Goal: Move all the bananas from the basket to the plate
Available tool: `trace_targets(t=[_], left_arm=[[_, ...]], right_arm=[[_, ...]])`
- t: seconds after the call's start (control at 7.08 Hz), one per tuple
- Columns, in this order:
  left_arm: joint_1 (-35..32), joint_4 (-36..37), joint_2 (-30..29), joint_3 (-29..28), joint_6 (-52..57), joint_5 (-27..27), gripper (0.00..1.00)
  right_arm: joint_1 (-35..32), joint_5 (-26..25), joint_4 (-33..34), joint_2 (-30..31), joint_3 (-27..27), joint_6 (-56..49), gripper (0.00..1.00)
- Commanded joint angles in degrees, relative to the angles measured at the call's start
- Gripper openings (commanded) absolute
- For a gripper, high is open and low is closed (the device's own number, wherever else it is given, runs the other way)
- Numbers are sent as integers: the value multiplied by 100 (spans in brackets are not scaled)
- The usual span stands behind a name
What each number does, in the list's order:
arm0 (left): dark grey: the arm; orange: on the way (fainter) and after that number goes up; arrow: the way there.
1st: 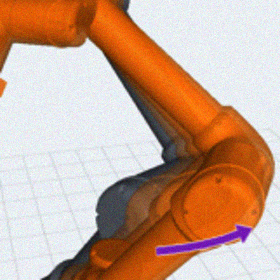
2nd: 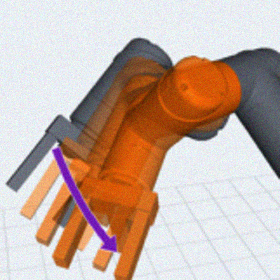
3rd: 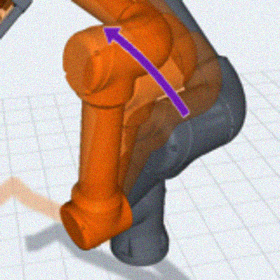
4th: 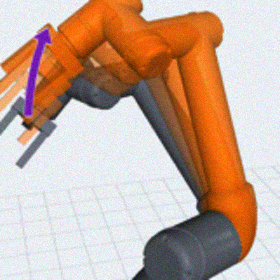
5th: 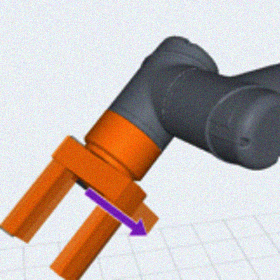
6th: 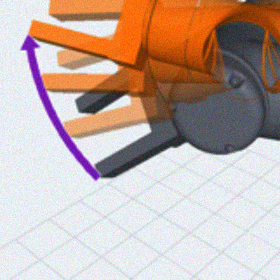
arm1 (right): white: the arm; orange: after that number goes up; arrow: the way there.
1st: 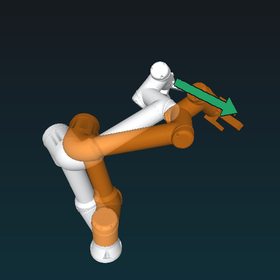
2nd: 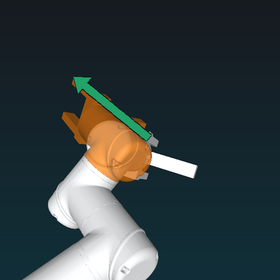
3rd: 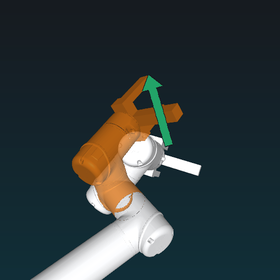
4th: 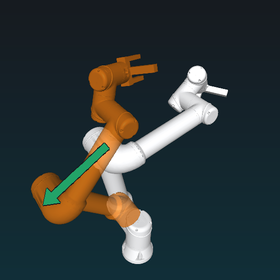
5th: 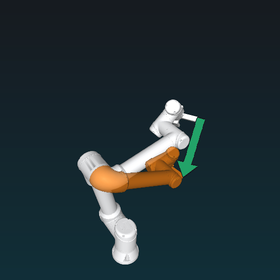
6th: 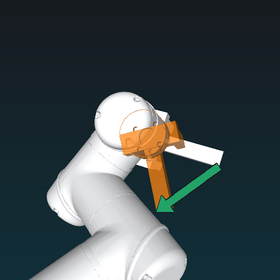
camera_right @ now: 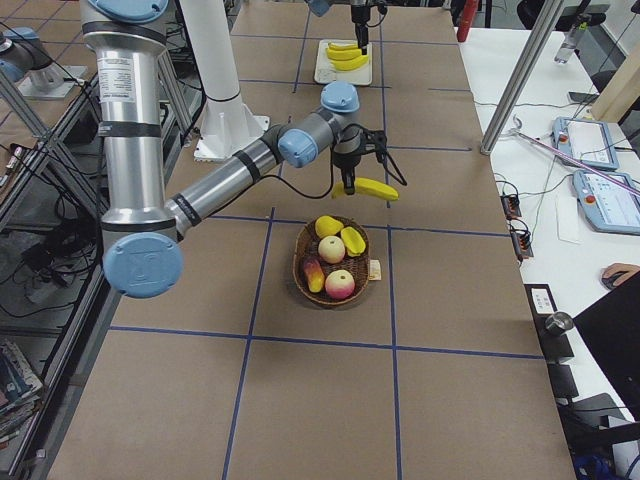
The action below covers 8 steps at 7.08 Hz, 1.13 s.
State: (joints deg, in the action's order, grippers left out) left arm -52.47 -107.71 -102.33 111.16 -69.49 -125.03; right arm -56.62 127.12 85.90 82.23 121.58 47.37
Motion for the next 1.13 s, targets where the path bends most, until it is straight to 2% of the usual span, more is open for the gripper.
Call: trace_targets(t=[0.0, 0.14, 0.28, 0.42, 0.57, 0.71, 0.85, 0.99], left_arm=[[0, -40, -50, 151, -135, -21, 100], [9, -240, -120, 282, -449, -30, 99], [9, -686, -303, 301, -965, -160, 99], [18, -1351, -366, 214, -1431, -397, 99], [157, -1976, -410, 187, -2106, -408, 99], [306, -2304, -611, 170, -2722, -364, 99], [438, -2490, -883, 135, -3224, -320, 99], [475, -2501, -1216, -48, -3447, -216, 99]], right_arm=[[824, 86, -56, -1572, -537, 1357, 0], [1107, 50, -291, -2022, -748, 1841, 1], [1318, 41, -920, -2105, -863, 1925, 2], [1590, -263, -1457, -2097, -864, 2326, 2], [2045, -945, -1828, -2123, -864, 2626, 2], [2407, -1587, -2240, -2132, -864, 2846, 2], [2654, -1837, -2732, -2132, -864, 3127, 2], [2839, -2057, -2911, -2158, -856, 3208, 2]])
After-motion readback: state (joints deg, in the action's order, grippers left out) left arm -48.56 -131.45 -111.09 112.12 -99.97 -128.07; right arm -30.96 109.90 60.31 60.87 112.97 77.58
